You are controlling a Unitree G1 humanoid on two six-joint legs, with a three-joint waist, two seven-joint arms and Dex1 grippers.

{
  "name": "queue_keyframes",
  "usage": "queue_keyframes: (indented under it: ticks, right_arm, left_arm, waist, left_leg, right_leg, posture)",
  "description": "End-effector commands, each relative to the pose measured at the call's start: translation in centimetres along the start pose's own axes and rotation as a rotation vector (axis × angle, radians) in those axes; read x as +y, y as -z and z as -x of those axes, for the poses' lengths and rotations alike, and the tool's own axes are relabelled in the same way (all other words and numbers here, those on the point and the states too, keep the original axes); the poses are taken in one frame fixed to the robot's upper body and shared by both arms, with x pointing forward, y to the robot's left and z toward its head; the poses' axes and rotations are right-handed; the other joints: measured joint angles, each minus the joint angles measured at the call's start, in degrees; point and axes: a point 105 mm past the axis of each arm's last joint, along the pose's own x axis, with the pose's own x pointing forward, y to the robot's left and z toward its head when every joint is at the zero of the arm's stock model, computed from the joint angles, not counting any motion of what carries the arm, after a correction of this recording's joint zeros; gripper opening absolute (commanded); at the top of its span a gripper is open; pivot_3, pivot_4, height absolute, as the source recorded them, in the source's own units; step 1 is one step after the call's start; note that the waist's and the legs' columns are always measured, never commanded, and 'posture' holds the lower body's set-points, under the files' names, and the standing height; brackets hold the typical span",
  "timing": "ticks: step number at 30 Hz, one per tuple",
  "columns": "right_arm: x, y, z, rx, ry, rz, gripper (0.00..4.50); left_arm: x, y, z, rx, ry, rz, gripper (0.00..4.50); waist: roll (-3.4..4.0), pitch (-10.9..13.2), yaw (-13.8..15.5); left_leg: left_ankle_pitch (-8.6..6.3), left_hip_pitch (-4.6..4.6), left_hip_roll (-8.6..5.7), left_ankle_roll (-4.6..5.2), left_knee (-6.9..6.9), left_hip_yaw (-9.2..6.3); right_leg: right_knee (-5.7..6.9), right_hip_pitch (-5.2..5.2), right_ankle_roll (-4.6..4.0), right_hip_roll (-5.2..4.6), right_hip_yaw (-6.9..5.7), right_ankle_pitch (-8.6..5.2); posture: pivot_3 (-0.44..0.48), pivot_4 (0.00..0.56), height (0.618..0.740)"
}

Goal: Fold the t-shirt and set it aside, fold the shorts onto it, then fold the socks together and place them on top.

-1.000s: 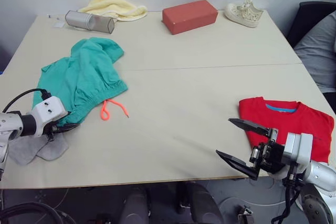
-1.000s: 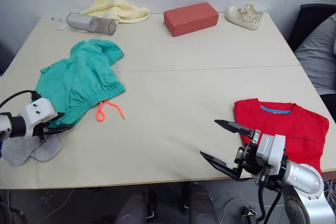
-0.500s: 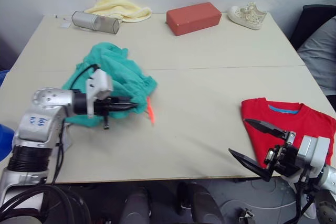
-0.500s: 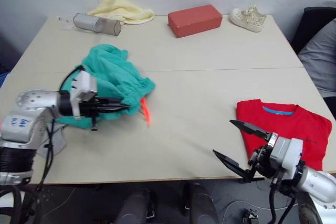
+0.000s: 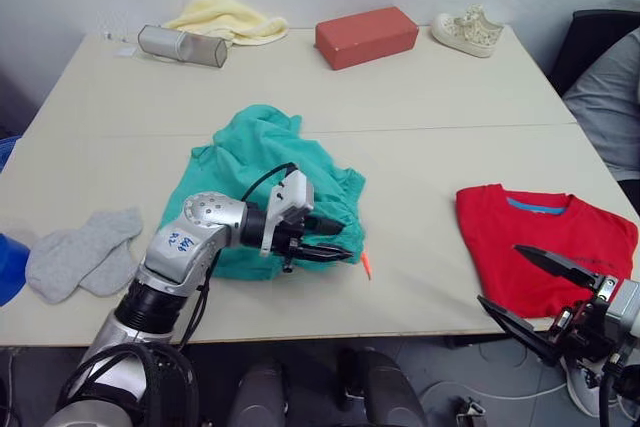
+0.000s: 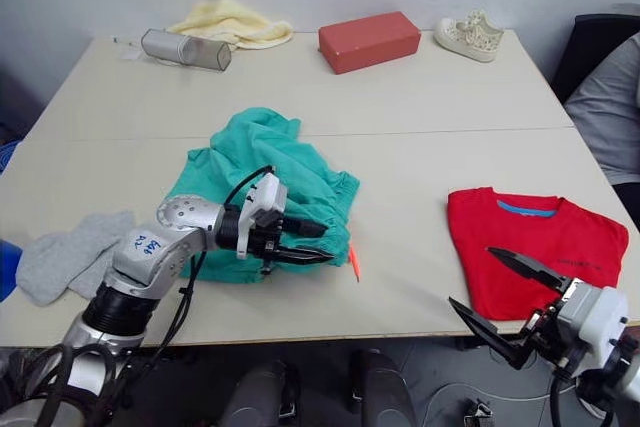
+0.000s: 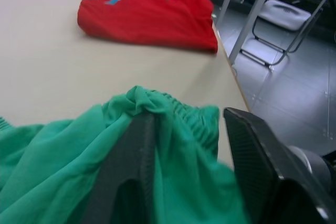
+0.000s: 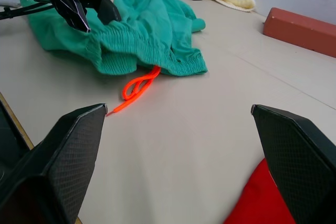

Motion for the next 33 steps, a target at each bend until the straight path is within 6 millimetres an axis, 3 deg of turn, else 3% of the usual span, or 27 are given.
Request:
queue_keyframes:
  ticks: [1, 4, 8, 12, 18, 23, 29, 33]
  right_arm:
    - [-0.5, -0.5, -0.2, -0.005, 0.052, 0.065, 4.50]
    - [-0.5, -0.5, -1.1, 0.007, 0.062, 0.079, 4.50]
    - [0.1, -1.2, -3.1, -0.009, 0.032, 0.064, 4.50]
    - [1.7, -1.4, -4.7, -0.020, -0.087, 0.081, 4.50]
    - [5.6, -1.1, -6.8, 0.022, -0.370, 0.054, 4.50]
    - [6.5, 0.3, -9.9, 0.083, -0.470, 0.206, 4.50]
    - [6.3, 2.9, -13.0, 0.161, -0.526, 0.359, 4.50]
    - [7.0, 1.7, -13.8, 0.055, -0.546, 0.257, 4.50]
  left_arm:
    - [0.0, -2.2, 2.3, -0.096, -0.016, -0.074, 3.45]
    - [0.2, -2.8, 5.2, -0.114, -0.042, -0.080, 3.45]
    - [0.8, -1.9, 9.3, -0.039, -0.144, -0.089, 4.30]
    - [0.6, 0.6, 13.6, 0.095, -0.226, -0.149, 4.44]
    - [-1.9, 4.3, 18.4, 0.308, -0.252, -0.210, 4.44]
    - [-3.5, 6.9, 21.1, 0.481, -0.242, -0.256, 4.44]
    - [-3.1, 8.5, 21.8, 0.560, -0.291, -0.312, 4.44]
    - [-2.9, 8.5, 21.3, 0.547, -0.298, -0.311, 4.44]
  waist:
    - [0.01, 0.0, -0.2]
    - [0.02, 0.0, -0.5]
    - [0.07, 0.0, -0.8]
    - [0.08, 0.0, -1.1]
    - [0.07, 0.1, -1.2]
    - [0.06, 0.0, -1.3]
    - [0.02, 0.0, -1.0]
    - [0.02, 0.0, -1.2]
  left_leg:
    - [0.00, 0.01, 0.00, 0.00, 0.00, 0.00]
    - [0.01, 0.02, 0.02, -0.03, -0.02, -0.01]
    - [0.02, 0.02, 0.03, -0.05, -0.06, -0.05]
    - [-0.01, -0.02, 0.03, -0.07, -0.14, -0.06]
    - [-0.27, -0.12, 0.08, -0.01, -0.24, -0.09]
    - [-0.31, -0.42, 0.11, 0.01, -0.25, -0.10]
    - [-0.34, -0.72, 0.08, 0.07, -0.24, -0.07]
    - [-0.40, -0.81, 0.10, 0.09, -0.24, -0.03]
  right_leg:
    - [0.00, 0.00, -0.01, 0.01, 0.01, 0.01]
    - [0.00, -0.01, -0.04, 0.04, 0.01, 0.00]
    - [0.00, -0.04, -0.18, 0.05, 0.00, 0.04]
    - [-0.10, -0.05, -0.21, 0.02, -0.02, 0.04]
    - [-0.25, -0.14, -0.21, -0.02, -0.14, 0.03]
    - [-0.46, -0.37, -0.21, -0.06, -0.26, 0.03]
    - [-0.42, -0.69, -0.20, -0.08, -0.33, 0.06]
    - [-0.41, -0.76, -0.19, -0.08, -0.37, 0.06]
  posture:
    - [0.000, 0.150, 0.740]
    - [0.000, 0.150, 0.740]
    - [0.000, 0.150, 0.740]
    - [0.000, 0.150, 0.740]
    - [0.000, 0.150, 0.740]
    - [0.000, 0.150, 0.740]
    - [0.000, 0.150, 0.740]
    - [0.000, 0.150, 0.740]
